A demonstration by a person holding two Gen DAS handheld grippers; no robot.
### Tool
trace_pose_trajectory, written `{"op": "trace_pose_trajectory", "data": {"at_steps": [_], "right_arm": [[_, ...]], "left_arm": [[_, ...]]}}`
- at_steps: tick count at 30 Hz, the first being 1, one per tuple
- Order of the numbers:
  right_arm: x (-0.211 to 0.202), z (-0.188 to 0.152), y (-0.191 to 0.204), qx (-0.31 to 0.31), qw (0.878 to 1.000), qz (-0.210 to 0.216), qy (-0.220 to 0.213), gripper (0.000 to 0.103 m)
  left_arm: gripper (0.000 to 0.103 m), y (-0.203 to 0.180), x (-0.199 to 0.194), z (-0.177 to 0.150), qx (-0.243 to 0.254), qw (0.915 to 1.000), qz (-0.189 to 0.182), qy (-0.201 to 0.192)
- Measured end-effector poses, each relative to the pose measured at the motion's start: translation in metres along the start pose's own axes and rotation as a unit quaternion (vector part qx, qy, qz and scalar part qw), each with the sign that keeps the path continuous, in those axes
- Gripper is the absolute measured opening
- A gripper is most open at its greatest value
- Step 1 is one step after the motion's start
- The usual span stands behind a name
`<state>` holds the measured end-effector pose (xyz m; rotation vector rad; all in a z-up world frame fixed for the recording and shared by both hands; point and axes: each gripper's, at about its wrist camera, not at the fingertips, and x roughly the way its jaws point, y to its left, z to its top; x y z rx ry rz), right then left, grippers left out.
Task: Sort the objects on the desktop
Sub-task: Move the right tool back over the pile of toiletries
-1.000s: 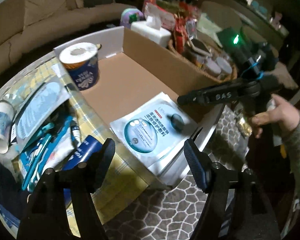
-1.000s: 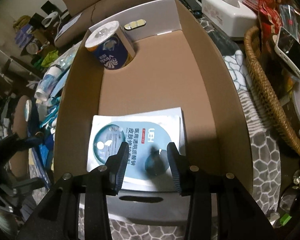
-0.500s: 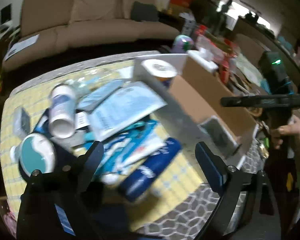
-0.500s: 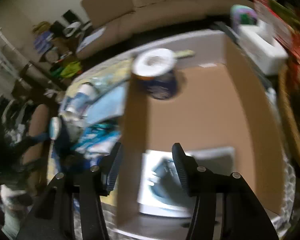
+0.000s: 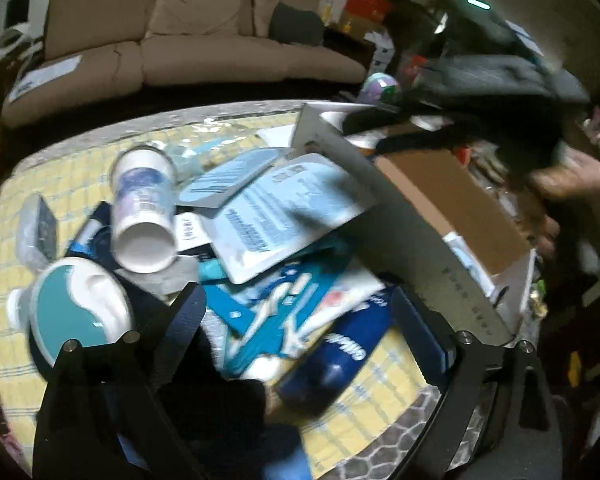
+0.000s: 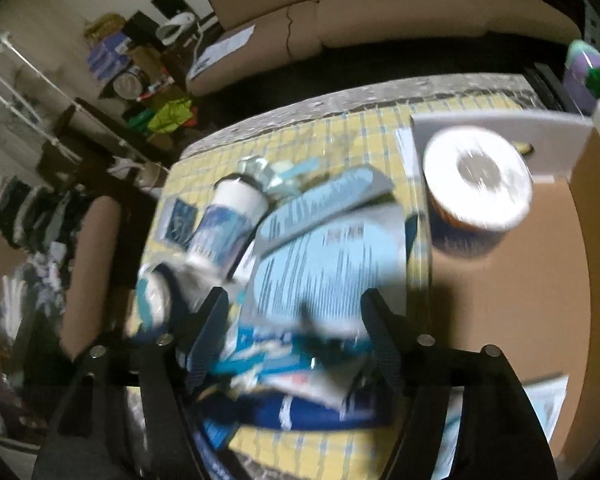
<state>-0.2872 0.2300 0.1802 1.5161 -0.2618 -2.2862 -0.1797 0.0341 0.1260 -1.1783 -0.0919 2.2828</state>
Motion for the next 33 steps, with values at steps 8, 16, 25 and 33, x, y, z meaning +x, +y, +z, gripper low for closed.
{"op": "trace_pose_trajectory", "data": {"at_steps": [8,16,25,33], "right_arm": [[0.074,0.054,-0.005,-0.048,0.995,-0.053,0.068,0.079],[0.120,0.067,-0.014,-0.101,0.983,-0.087,0.126,0.082],[0.135,0.039,0.008,-0.216,0.947,-0.095,0.217,0.097],[0.122,-0.022,0.028,-0.251,0.930,-0.005,0.268,0.097]], "left_arm": [[0.093,-0.003,0.010,-0.012,-0.020,0.9984,-0.052,-0.003],[0.093,0.011,0.029,-0.021,-0.059,0.9945,-0.086,-0.002],[0.094,0.004,0.042,-0.023,-0.067,0.9929,-0.099,0.004],[0.094,-0.002,0.033,-0.030,-0.065,0.9934,-0.094,0.006]]}}
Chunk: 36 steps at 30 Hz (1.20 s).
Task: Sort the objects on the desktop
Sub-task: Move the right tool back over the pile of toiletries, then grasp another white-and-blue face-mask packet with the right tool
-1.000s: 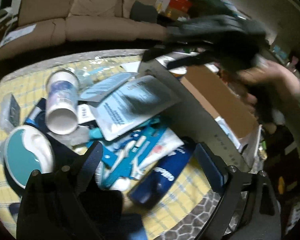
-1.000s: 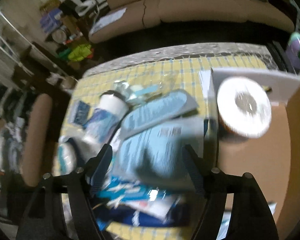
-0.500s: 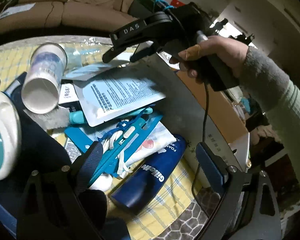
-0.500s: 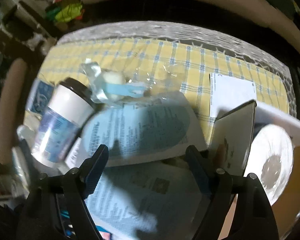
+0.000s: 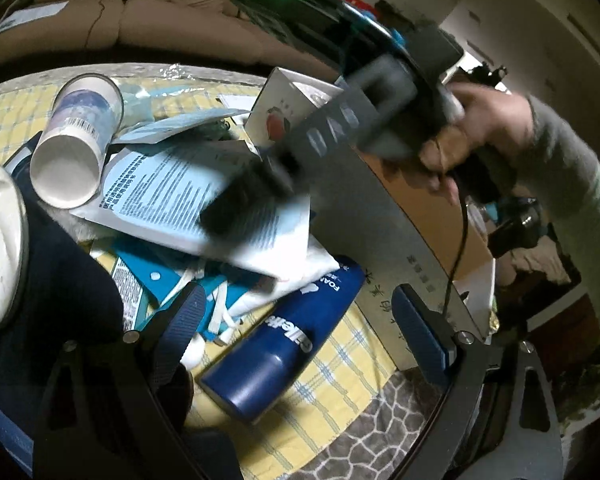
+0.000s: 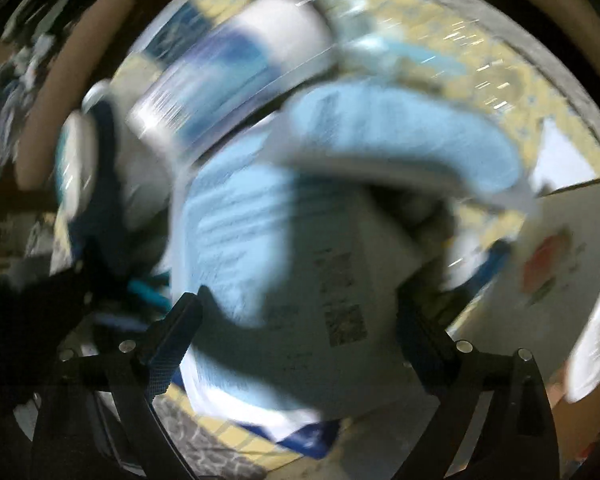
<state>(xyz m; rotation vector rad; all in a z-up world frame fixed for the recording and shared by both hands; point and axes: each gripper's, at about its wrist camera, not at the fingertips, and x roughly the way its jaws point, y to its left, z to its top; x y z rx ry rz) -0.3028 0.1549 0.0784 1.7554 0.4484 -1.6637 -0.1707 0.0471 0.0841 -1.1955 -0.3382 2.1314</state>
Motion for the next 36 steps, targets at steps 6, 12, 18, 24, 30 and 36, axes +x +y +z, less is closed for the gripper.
{"op": "trace_pose_trajectory", "data": {"at_steps": [6,12,18,24,30,36], "right_arm": [[-0.005,-0.032,0.013,0.021,0.998,-0.021,-0.048,0.068],[-0.019,-0.077,0.016,0.079,0.989,0.013,-0.120,0.038],[-0.026,-0.117,0.031,0.117,0.971,0.088,-0.191,0.038],[-0.033,-0.133,0.052,0.140,0.943,0.182,-0.242,0.037],[-0.027,-0.138,0.090,0.146,0.912,0.270,-0.272,0.037],[-0.004,-0.159,0.103,0.171,0.886,0.338,-0.267,0.047]], "left_arm": [[0.084,0.003,-0.006,-0.006,-0.007,0.9998,-0.013,0.011],[0.071,0.012,-0.016,-0.012,-0.031,0.9991,-0.023,0.017],[0.081,0.010,-0.015,-0.023,-0.033,0.9988,-0.019,0.033],[0.083,-0.002,-0.012,-0.037,-0.012,0.9992,0.001,0.037],[0.084,-0.009,-0.027,-0.053,-0.028,0.9985,-0.035,0.030],[0.084,0.002,-0.064,-0.088,-0.046,0.9975,-0.049,0.025]]}}
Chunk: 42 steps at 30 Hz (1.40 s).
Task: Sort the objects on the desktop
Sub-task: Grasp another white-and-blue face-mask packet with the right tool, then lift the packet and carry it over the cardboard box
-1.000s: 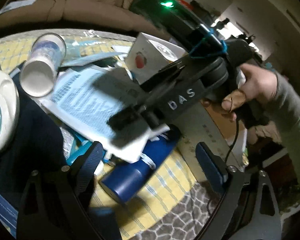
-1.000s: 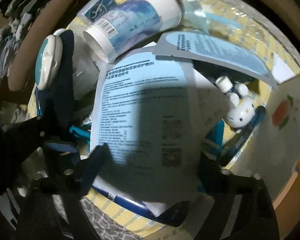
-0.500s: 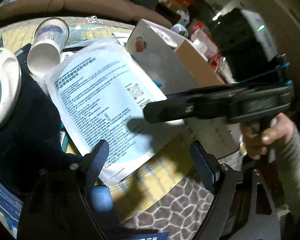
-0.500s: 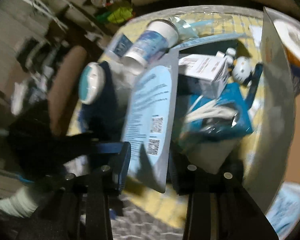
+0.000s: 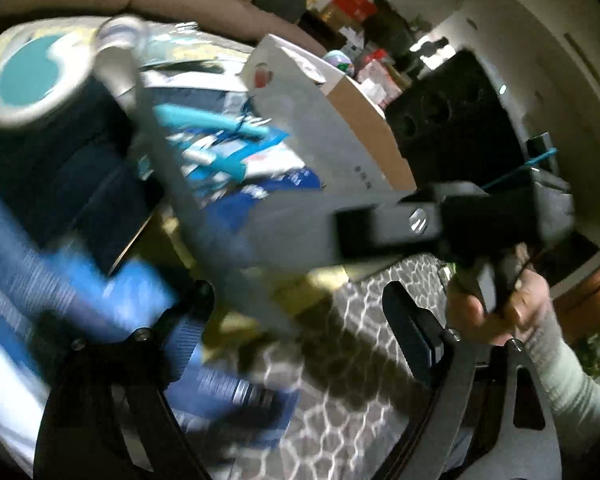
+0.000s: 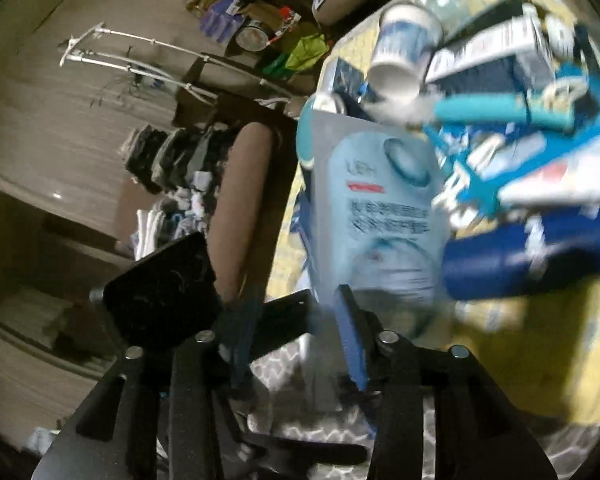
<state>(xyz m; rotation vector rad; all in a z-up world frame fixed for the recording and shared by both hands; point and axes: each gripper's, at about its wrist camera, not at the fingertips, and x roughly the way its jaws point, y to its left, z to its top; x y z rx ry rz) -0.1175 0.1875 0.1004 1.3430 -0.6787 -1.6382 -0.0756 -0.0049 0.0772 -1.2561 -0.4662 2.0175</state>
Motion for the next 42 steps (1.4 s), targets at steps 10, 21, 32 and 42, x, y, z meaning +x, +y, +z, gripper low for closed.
{"op": "trace_pose_trajectory", "data": {"at_steps": [10,21,32,42], "right_arm": [[-0.020,-0.005,-0.027,0.041,0.994,-0.076,-0.070,0.060],[0.036,-0.039,-0.025,0.009,0.995,-0.100,-0.018,0.058],[0.008,-0.033,-0.049,0.029,0.981,-0.178,-0.070,0.058],[0.024,-0.026,-0.068,0.060,0.984,-0.140,-0.089,0.060]], "left_arm": [[0.087,0.031,-0.034,-0.001,-0.050,0.9981,-0.002,-0.035],[0.070,0.032,-0.022,0.030,-0.089,0.9946,0.023,-0.049],[0.010,0.057,-0.010,0.004,-0.078,0.9907,0.107,-0.032],[0.012,0.062,-0.009,0.000,-0.078,0.9910,0.104,-0.031]]}}
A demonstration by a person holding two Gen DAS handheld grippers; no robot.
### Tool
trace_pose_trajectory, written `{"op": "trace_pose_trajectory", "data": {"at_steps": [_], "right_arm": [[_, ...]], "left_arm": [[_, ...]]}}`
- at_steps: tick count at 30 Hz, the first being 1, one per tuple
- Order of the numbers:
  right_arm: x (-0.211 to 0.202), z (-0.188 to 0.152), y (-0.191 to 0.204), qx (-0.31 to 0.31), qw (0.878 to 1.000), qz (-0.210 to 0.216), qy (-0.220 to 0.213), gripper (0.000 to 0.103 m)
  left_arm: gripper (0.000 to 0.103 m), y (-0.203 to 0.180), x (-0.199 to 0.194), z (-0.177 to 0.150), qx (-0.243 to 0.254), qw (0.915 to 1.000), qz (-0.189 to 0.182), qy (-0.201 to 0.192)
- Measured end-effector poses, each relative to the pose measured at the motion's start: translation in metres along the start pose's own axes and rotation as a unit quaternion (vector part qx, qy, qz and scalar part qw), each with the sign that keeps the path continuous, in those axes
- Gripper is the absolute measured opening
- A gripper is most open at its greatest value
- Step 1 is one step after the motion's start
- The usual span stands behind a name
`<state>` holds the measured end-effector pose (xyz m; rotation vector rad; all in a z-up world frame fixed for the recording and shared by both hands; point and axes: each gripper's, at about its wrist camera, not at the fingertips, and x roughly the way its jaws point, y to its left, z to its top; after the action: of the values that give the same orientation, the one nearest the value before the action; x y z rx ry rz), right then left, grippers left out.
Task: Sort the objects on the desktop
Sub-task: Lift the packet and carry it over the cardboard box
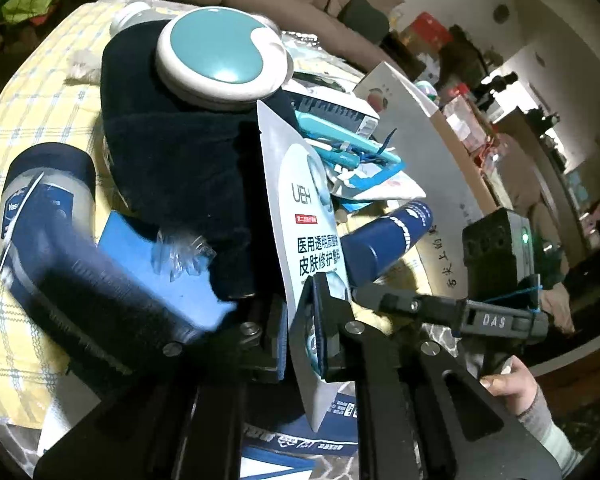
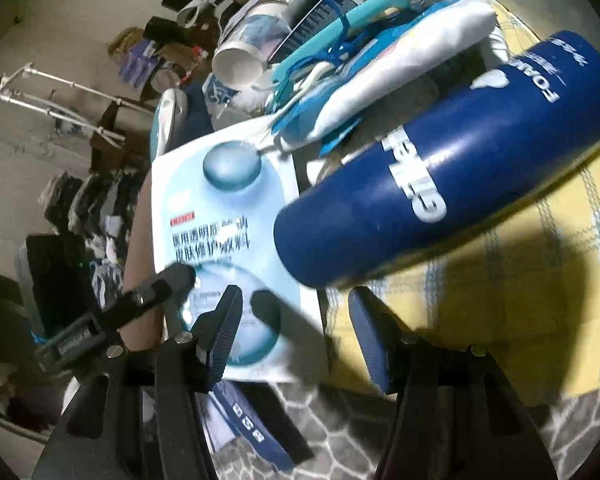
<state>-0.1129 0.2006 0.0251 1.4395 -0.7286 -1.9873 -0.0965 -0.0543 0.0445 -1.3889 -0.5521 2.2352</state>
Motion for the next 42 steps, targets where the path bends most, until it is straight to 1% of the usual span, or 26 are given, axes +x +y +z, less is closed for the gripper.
{"op": "trace_pose_trajectory", "data": {"at_steps": [3,6,7,8,9,10,12,13,14,16,19,21,23,24,26,28,29,30,31,32,34,36,38,40,42], "right_arm": [[0.007,0.003,0.001,0.002,1.000,0.028,0.003,0.065],[0.015,0.006,0.003,0.005,0.998,0.061,0.007,0.066],[0.015,0.006,0.004,0.006,0.998,0.063,0.005,0.065],[0.013,0.005,0.002,0.008,0.997,0.074,0.006,0.065],[0.013,0.004,0.001,0.015,0.995,0.095,0.009,0.059],[0.012,0.002,0.000,0.024,0.992,0.124,0.012,0.052],[0.006,-0.001,0.005,0.021,0.989,0.144,0.005,0.052],[0.001,-0.003,0.008,0.017,0.988,0.156,0.001,0.052],[-0.003,-0.003,0.011,0.015,0.986,0.167,-0.003,0.052],[-0.013,-0.004,0.019,0.002,0.984,0.179,-0.010,0.052],[-0.019,-0.005,0.029,-0.011,0.984,0.175,-0.005,0.051],[-0.019,-0.006,0.031,-0.006,0.985,0.174,-0.003,0.051],[-0.018,-0.005,0.027,0.020,0.985,0.173,-0.013,0.055],[-0.019,-0.005,0.019,0.035,0.985,0.171,-0.021,0.062],[-0.013,-0.001,0.012,0.065,0.982,0.176,-0.027,0.063],[-0.010,0.001,0.010,0.074,0.981,0.180,-0.024,0.063],[-0.008,0.001,0.012,0.073,0.980,0.182,-0.020,0.062],[-0.006,0.002,0.015,0.069,0.980,0.186,-0.015,0.053],[-0.006,0.001,0.018,0.062,0.980,0.189,-0.010,0.036],[-0.006,0.000,0.023,0.054,0.981,0.188,-0.008,0.029],[-0.017,-0.001,0.032,0.033,0.985,0.170,-0.020,0.026],[-0.033,-0.001,0.037,0.018,0.986,0.163,-0.035,0.023],[-0.056,0.002,0.041,0.002,0.987,0.152,-0.054,0.021],[-0.080,0.007,0.043,-0.009,0.987,0.141,-0.074,0.022],[-0.107,0.013,0.043,-0.015,0.986,0.133,-0.099,0.022]], "left_arm": [[0.012,0.006,0.001,-0.001,-0.012,0.9998,-0.017,-0.001],[0.012,0.013,0.003,-0.001,-0.030,0.9987,-0.041,0.000],[0.012,0.014,0.003,-0.001,-0.034,0.9982,-0.049,-0.001],[0.012,0.015,0.002,-0.001,-0.039,0.9977,-0.056,-0.001],[0.012,0.016,0.002,-0.001,-0.044,0.9968,-0.067,-0.001],[0.011,0.015,0.002,-0.001,-0.048,0.9955,-0.082,-0.001],[0.009,0.014,0.001,-0.001,-0.055,0.9915,-0.117,0.000],[0.006,0.012,0.000,-0.001,-0.061,0.9880,-0.142,-0.002],[0.006,0.013,-0.003,-0.002,-0.067,0.9839,-0.166,-0.006],[0.010,0.015,-0.010,-0.003,-0.076,0.9776,-0.196,-0.013],[0.010,0.019,-0.020,-0.004,-0.088,0.9713,-0.220,-0.021],[0.010,0.022,-0.025,-0.005,-0.093,0.9695,-0.226,-0.025],[0.010,0.024,-0.031,-0.007,-0.093,0.9681,-0.231,-0.026],[0.010,0.025,-0.033,-0.010,-0.093,0.9675,-0.234,-0.025],[0.010,0.027,-0.035,-0.015,-0.091,0.9667,-0.238,-0.019],[0.010,0.026,-0.035,-0.020,-0.086,0.9675,-0.238,-0.011],[0.010,0.025,-0.034,-0.022,-0.084,0.9672,-0.239,-0.006],[0.010,0.023,-0.034,-0.024,-0.082,0.9669,-0.242,-0.002],[0.010,0.022,-0.034,-0.025,-0.080,0.9670,-0.242,0.000],[0.010,0.019,-0.035,-0.026,-0.075,0.9671,-0.243,0.002],[0.011,0.013,-0.040,-0.024,-0.063,0.9678,-0.244,0.004],[0.011,0.004,-0.044,-0.019,-0.049,0.9680,-0.246,0.006],[0.011,-0.011,-0.049,-0.013,-0.026,0.9702,-0.241,0.009],[0.013,-0.034,-0.049,-0.004,-0.001,0.9709,-0.239,0.014],[0.013,-0.062,-0.047,0.009,0.024,0.9695,-0.243,0.020]]}}
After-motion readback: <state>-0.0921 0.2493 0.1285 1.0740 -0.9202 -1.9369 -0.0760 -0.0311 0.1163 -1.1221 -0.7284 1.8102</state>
